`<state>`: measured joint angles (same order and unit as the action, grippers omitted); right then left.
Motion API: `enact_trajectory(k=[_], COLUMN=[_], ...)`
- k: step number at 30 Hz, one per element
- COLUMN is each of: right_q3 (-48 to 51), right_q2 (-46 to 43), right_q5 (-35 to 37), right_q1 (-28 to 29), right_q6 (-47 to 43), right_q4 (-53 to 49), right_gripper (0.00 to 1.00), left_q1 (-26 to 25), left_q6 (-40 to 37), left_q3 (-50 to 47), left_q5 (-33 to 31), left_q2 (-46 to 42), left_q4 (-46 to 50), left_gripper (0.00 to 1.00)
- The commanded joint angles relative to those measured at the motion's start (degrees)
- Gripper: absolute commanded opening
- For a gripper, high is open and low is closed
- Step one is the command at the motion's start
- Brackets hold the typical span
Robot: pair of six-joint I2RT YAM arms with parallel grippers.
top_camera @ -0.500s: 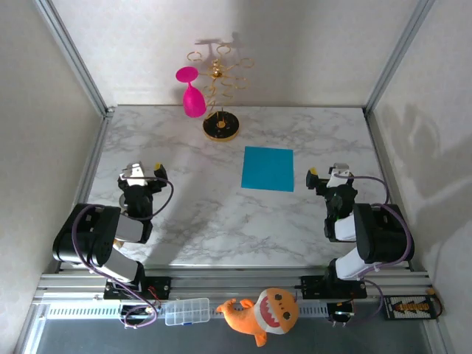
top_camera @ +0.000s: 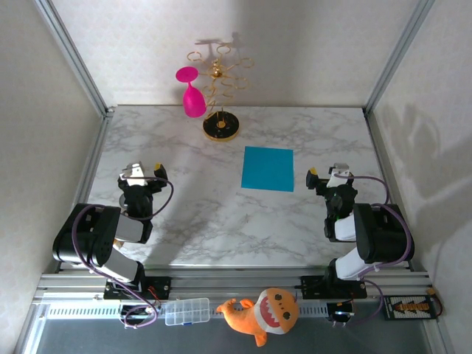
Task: Fold a paper plane with a square sheet of paper (pick it up from the middle)
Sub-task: Move the square sheet of paper to the center of the table.
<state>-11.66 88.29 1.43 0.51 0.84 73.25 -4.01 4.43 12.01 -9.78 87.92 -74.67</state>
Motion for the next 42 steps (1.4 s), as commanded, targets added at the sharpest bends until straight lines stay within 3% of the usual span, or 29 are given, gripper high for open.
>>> enact_trajectory(k=[1,24,28,32,36,39,42], right_q3=[-0.81,1.55,-1.09,-11.49,-22.49,-28.18,-32.28], right_q2=[0.3,-2.01,-12.66,-20.0,-18.55,-15.34,-10.9], right_q5=[-0.31,-0.52,2.02,4.6,0.63,-5.1,-10.95], right_q1=[-0.25,-0.31,0.07,0.19,0.59,1.37,3.27], right_q6=[0.45,0.3,0.79,10.58,18.97,23.52,25.85], right_q4=[0.87,3.78,-9.03,-32.75,-51.46,-59.51,-63.84], right_gripper=[0.99,0.99,0.99,0.99,0.99,0.99,0.99], left_q1=[0.14,0.06,-0.03,-0.03,-0.21,-0.31,-0.3], left_q6=[-0.6,-0.58,-0.16,0.72,8.15,17.01,21.76], left_q3=[0.82,0.44,-0.72,2.01,6.68,13.81,19.28], left_q5=[1.1,0.62,-1.0,-2.35,-2.27,-1.27,3.67], left_q2=[0.49,0.37,-5.03,-14.72,-21.56,-22.89,-21.47], left_q4=[0.06,-0.56,1.29,13.52,26.45,41.17,49.01], left_gripper=[0.99,0.99,0.99,0.99,0.99,0.99,0.99])
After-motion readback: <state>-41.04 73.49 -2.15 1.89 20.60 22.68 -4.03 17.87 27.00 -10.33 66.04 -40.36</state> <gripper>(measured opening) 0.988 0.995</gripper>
